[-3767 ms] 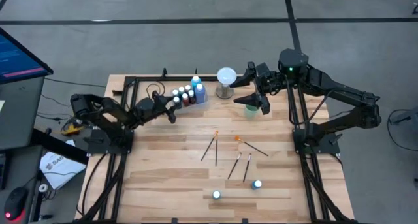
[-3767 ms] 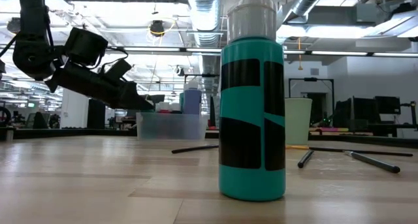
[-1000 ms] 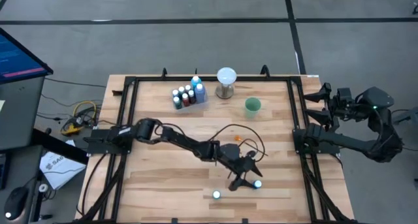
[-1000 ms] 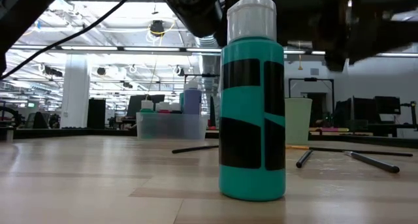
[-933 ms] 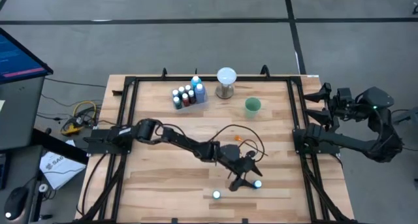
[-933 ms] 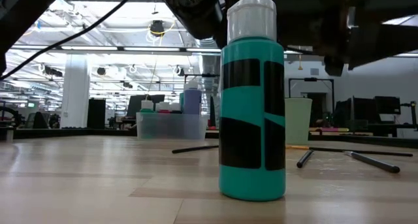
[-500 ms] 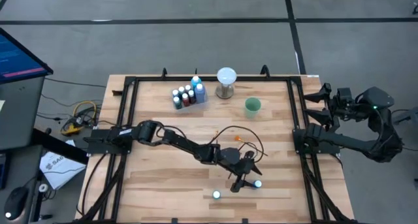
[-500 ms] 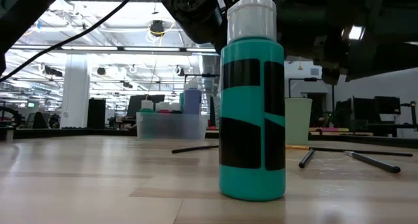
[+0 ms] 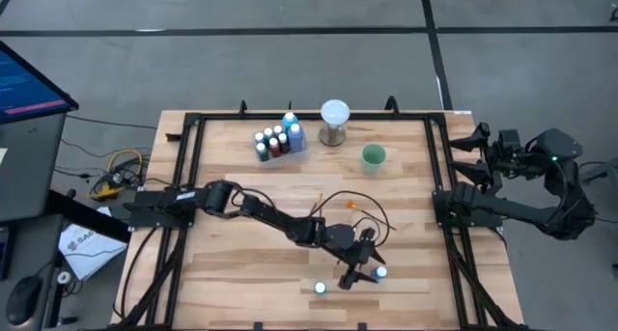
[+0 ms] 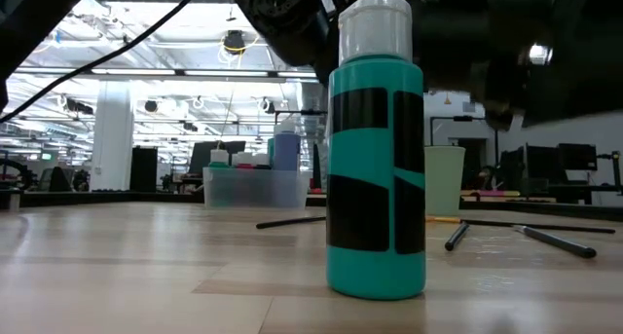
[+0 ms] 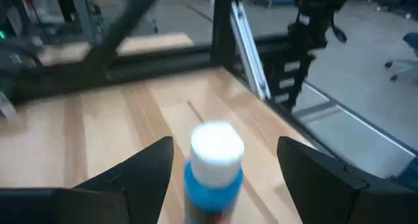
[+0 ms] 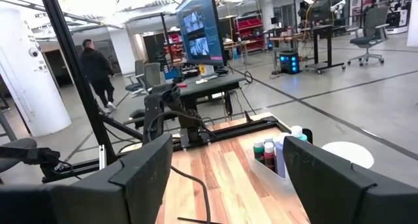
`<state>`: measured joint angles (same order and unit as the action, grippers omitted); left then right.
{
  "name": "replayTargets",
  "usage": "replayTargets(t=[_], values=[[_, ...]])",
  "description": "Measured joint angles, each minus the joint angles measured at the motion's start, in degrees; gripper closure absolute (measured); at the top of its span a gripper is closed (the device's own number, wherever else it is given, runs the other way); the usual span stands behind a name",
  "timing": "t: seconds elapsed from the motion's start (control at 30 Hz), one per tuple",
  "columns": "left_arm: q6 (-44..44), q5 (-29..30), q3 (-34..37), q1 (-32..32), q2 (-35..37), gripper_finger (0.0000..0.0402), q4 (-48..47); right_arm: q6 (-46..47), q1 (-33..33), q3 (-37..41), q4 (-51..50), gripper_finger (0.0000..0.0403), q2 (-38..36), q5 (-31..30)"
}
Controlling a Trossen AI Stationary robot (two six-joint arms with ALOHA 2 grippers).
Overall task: Pick & Place Paint Supplies
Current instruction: Put the small blue paint bottle into the transparent bin
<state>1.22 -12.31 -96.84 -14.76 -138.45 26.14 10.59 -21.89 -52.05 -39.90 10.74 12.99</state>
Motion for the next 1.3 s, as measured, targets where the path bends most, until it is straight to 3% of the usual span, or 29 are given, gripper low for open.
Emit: replayTargets(t=[0.5,1.3], values=[[3.36,0.54,0.04,0.13,-0.19,0.0137,0.64,0.0,0.0,-0.02,-0.05,0.0117,0.0,0.0],[2.81,-0.6,0.04,0.05,-0.19,0.0284,1.19,2.38,-0.02,-0.04,-2.32,0.0117,0.0,-2.76]])
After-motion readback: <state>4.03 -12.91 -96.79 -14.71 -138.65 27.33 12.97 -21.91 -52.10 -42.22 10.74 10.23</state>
